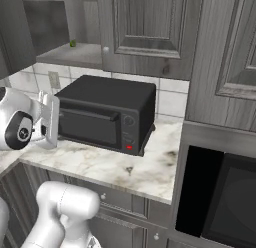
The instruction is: Pick the avocado and bread from the counter and place them on the plate. Then pick the jam from the cabinet and place it next to the plate. Lastly close the cabinet door.
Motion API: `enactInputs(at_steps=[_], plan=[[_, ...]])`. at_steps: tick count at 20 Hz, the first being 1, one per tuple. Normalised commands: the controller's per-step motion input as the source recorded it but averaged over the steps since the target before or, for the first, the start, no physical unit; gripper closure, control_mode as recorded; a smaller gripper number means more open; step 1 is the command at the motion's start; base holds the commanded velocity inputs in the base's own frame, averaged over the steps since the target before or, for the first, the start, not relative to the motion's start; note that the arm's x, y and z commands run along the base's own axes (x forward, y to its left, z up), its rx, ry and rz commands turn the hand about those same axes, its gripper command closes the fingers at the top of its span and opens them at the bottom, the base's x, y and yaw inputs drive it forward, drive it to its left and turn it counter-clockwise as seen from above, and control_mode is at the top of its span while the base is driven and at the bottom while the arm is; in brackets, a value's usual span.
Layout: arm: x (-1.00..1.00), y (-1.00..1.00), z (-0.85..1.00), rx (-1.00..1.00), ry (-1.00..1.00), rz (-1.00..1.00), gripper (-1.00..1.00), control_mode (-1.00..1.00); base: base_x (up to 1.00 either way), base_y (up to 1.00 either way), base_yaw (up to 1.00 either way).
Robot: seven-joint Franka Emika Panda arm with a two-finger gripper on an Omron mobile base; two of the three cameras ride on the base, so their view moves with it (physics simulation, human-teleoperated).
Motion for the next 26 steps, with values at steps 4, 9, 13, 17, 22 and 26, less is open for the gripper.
enactInputs(at_steps=[4, 9, 13, 17, 22, 26], plan=[[-0.62, 0.09, -0.28, -0.22, -0.07, 0.01, -1.00, -1.00, 0.00, 0.00, 0.00], [-0.46, 0.24, -0.21, -0.21, -0.12, 0.00, -1.00, -1.00, 0.00, 0.00, 0.00], [-0.39, 0.32, -0.17, -0.27, -0.20, 0.00, -1.00, -1.00, 0.00, 0.00, 0.00], [-0.56, 0.20, -0.16, -0.27, -0.25, 0.00, -1.00, -1.00, 0.00, 0.00, 0.00], [-0.51, 0.21, -0.18, -0.21, -0.22, 0.00, -1.00, -1.00, 0.00, 0.00, 0.00], [-0.35, 0.26, -0.13, -0.14, -0.17, 0.00, -1.00, -1.00, 0.00, 0.00, 0.00]])
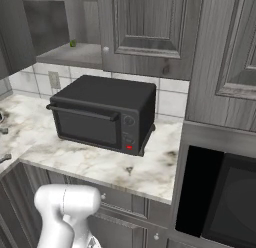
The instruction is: Pick the avocado and bread from the counter and place them on the plate. Then pick the jam from the cabinet and place it next to the plate. Lastly close the cabinet door.
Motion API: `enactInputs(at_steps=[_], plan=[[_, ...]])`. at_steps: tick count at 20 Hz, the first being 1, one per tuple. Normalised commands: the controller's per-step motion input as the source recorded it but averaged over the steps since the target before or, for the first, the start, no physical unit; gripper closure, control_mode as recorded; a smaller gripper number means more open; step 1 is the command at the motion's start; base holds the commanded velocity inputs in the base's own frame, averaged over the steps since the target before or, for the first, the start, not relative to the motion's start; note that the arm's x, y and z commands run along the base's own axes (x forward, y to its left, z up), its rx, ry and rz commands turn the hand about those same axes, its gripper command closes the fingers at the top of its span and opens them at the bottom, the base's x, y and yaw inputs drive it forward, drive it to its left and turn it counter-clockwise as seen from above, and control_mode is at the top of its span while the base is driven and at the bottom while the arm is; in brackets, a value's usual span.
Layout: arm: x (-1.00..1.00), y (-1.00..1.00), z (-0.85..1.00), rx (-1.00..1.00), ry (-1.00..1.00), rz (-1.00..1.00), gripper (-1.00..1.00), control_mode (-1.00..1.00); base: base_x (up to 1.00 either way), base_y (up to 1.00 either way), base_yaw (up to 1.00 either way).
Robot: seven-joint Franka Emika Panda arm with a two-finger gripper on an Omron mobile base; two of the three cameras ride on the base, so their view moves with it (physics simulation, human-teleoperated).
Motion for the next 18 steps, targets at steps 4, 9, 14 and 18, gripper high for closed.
enactInputs(at_steps=[4, 9, 14, 18], plan=[[-0.07, 0.31, -0.05, -0.06, -0.11, 0.00, -1.00, -1.00, 0.00, 0.00, 0.00], [0.00, 0.34, -0.04, -0.03, -0.05, 0.00, -1.00, -1.00, 0.00, 0.00, 0.00], [0.07, 0.39, -0.09, -0.02, 0.00, 0.00, -1.00, -1.00, 0.00, 0.00, 0.00], [0.32, 0.40, -0.09, -0.01, 0.01, 0.00, -1.00, -1.00, 0.00, 0.00, 0.00]])
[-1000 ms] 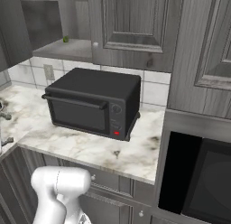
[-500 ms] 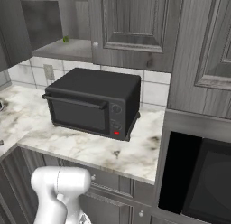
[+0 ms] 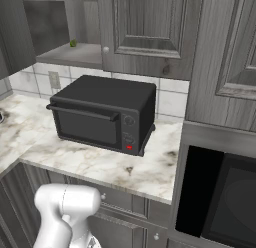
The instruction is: Pick the avocado and bread from the counter and place them on the plate. Then pick the jam from the cabinet and place it next to the plate. Lastly close the cabinet door.
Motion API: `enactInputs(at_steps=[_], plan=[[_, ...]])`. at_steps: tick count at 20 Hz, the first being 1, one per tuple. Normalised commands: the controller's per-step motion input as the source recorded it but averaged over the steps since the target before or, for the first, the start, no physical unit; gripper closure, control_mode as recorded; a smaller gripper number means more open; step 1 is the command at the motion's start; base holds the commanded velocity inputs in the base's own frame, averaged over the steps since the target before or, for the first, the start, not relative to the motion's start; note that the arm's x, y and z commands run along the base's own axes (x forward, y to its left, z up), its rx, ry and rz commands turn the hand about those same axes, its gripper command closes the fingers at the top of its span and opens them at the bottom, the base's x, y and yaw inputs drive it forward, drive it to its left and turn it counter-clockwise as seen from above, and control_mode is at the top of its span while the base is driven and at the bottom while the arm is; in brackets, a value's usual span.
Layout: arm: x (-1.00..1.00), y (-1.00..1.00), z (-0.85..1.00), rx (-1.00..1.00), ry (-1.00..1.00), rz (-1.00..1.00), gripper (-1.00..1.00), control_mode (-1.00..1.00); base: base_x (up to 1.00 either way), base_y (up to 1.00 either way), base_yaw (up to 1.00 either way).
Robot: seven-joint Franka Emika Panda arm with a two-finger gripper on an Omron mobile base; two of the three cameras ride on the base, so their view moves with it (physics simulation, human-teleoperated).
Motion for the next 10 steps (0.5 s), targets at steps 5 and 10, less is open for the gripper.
enactInputs(at_steps=[5, 10], plan=[[0.30, 0.34, 0.00, -0.03, 0.00, 0.00, -1.00, -1.00, 0.00, 0.00, 0.00], [0.29, 0.32, -0.01, -0.06, 0.00, 0.00, -1.00, -1.00, 0.00, 0.00, 0.00]])
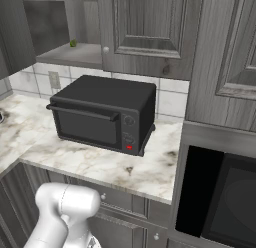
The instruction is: Pick the avocado and bread from the counter and place them on the plate. Then pick the jam from the cabinet and place it next to the plate. Lastly close the cabinet door.
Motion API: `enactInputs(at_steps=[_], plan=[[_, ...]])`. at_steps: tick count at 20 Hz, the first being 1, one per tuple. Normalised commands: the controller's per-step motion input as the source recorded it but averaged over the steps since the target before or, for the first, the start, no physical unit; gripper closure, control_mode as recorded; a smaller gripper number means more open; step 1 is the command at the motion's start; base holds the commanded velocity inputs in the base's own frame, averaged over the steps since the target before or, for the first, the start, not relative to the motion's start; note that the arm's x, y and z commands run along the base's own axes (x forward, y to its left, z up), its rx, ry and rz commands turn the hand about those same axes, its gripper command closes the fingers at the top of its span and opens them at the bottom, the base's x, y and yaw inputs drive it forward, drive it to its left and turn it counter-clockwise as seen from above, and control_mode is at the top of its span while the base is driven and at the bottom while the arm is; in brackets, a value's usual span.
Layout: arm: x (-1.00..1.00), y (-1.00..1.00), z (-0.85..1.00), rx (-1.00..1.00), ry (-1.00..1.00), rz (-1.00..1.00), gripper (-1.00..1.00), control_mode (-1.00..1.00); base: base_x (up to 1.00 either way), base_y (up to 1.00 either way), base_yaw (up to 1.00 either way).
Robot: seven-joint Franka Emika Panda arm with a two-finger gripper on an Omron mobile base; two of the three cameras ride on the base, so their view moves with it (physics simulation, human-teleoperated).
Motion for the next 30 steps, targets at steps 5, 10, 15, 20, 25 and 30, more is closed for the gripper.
enactInputs(at_steps=[5, 10, 15, 20, 25, 30], plan=[[0.24, 0.28, 0.00, -0.07, 0.00, 0.00, -1.00, -1.00, 0.00, 0.00, 0.00], [0.28, 0.21, 0.00, -0.09, -0.02, 0.00, -1.00, -1.00, 0.00, 0.00, 0.00], [0.26, 0.12, 0.00, -0.09, -0.05, 0.00, -1.00, -1.00, 0.00, 0.00, 0.00], [0.14, 0.00, 0.00, -0.08, -0.11, 0.00, -1.00, -1.00, 0.00, 0.00, 0.00], [0.06, 0.00, 0.00, -0.05, -0.13, 0.00, -1.00, -1.00, 0.00, 0.00, 0.00], [0.00, 0.01, 0.10, 0.00, -0.07, 0.00, -1.00, -1.00, 0.00, 0.00, 0.00]])
